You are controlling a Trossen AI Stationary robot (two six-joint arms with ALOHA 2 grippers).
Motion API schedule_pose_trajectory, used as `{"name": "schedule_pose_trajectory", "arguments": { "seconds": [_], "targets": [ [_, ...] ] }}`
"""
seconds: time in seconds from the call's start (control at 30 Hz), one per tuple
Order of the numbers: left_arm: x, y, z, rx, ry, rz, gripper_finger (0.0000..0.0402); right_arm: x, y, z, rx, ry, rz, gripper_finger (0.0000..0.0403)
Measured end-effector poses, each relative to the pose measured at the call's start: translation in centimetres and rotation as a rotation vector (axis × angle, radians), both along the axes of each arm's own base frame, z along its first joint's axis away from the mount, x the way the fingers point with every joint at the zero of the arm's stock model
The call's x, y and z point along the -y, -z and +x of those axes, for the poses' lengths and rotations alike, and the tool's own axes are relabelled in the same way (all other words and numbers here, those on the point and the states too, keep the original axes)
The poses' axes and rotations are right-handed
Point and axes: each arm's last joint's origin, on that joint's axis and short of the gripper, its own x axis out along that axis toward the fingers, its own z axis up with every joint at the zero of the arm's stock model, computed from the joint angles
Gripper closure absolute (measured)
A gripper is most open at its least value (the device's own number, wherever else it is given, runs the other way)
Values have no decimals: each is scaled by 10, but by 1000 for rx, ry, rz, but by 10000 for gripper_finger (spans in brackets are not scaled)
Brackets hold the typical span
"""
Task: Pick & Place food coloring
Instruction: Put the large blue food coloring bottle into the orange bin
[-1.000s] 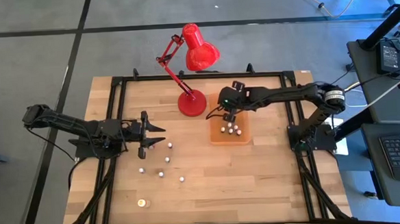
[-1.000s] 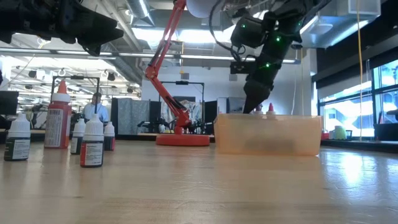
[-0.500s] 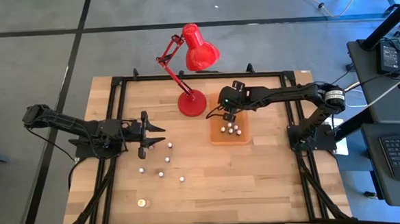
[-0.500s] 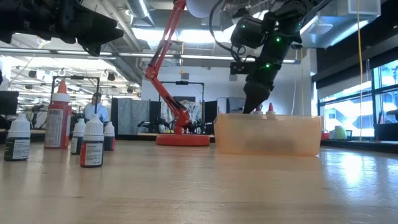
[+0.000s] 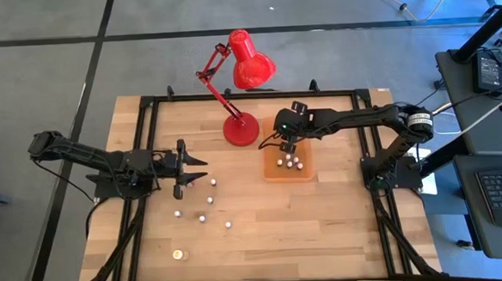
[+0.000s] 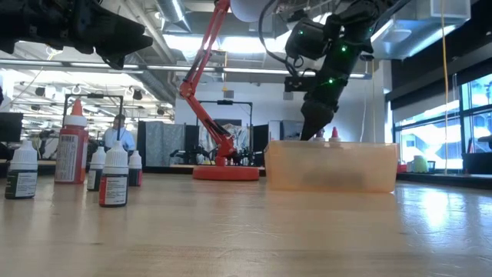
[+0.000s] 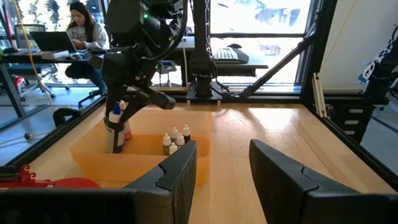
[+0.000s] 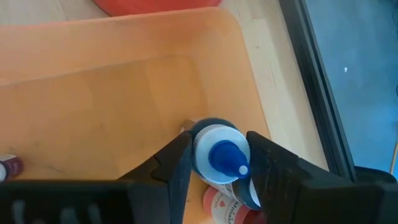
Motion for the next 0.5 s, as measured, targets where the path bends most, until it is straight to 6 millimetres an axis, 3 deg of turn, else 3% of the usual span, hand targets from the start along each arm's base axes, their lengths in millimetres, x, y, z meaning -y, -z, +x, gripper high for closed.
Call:
{"name": "schedule_pose_trajectory", "arguments": {
  "seconds": [0.27,0.5],
  "targets": [
    [0,0,0,-1,0,0,258,0,0,0,0,3,-6,220],
    [0,0,0,0,0,0,258,4,-2,0,-14,69,-118,188]
  ]
}}
